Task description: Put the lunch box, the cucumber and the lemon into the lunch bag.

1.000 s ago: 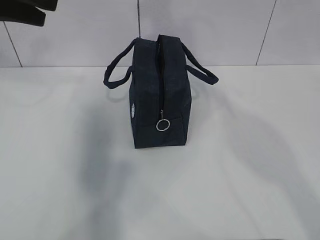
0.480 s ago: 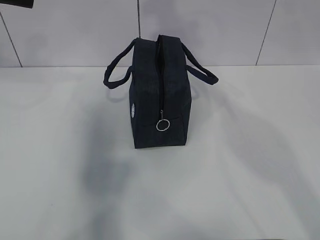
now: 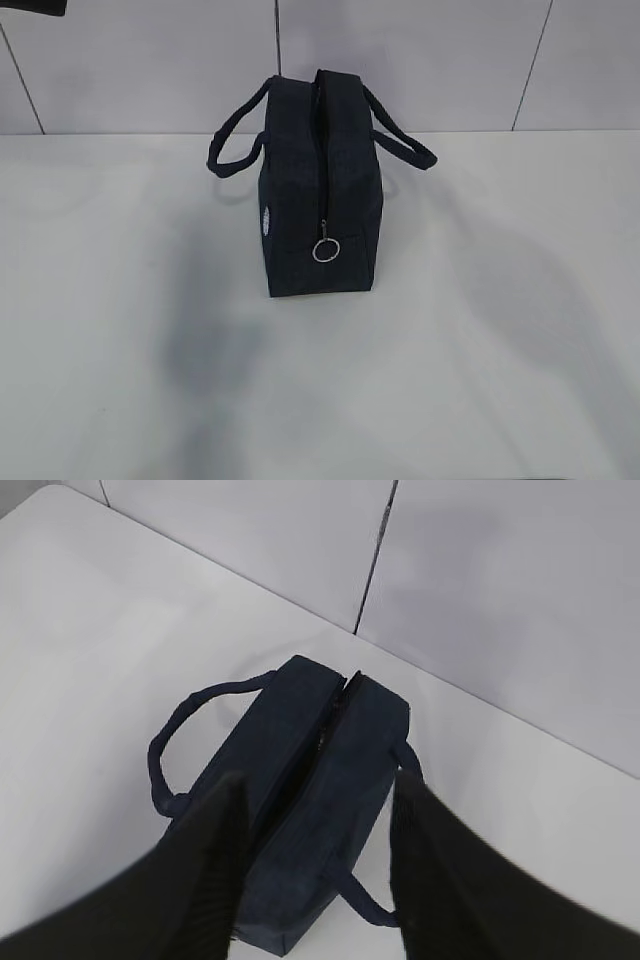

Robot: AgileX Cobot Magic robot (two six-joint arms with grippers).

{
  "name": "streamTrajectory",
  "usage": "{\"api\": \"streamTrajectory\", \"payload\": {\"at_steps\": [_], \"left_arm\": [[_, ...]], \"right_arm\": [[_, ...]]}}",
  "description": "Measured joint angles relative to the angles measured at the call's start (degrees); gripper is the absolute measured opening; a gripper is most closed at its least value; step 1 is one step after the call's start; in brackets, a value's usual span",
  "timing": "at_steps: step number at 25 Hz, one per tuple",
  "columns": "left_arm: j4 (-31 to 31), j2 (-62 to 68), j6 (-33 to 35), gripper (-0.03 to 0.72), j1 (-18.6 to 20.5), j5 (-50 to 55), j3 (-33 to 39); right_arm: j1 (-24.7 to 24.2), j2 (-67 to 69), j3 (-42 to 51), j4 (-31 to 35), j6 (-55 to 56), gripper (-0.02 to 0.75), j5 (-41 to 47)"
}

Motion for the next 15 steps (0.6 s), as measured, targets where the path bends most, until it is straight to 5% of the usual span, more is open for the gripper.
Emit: {"api": "streamTrajectory", "payload": {"at_steps": [8, 15], "left_arm": [[0.1, 0.0, 0.0, 0.402, 0.0, 0.0, 0.0], [0.1, 0.0, 0.0, 0.402, 0.0, 0.1, 0.0]], "right_arm": [[0.0, -10.8, 10.6, -0.1, 0.6, 0.349, 0.0], [0.0, -26.6, 33.7, -2.7, 1.7, 0.349, -5.5]]}}
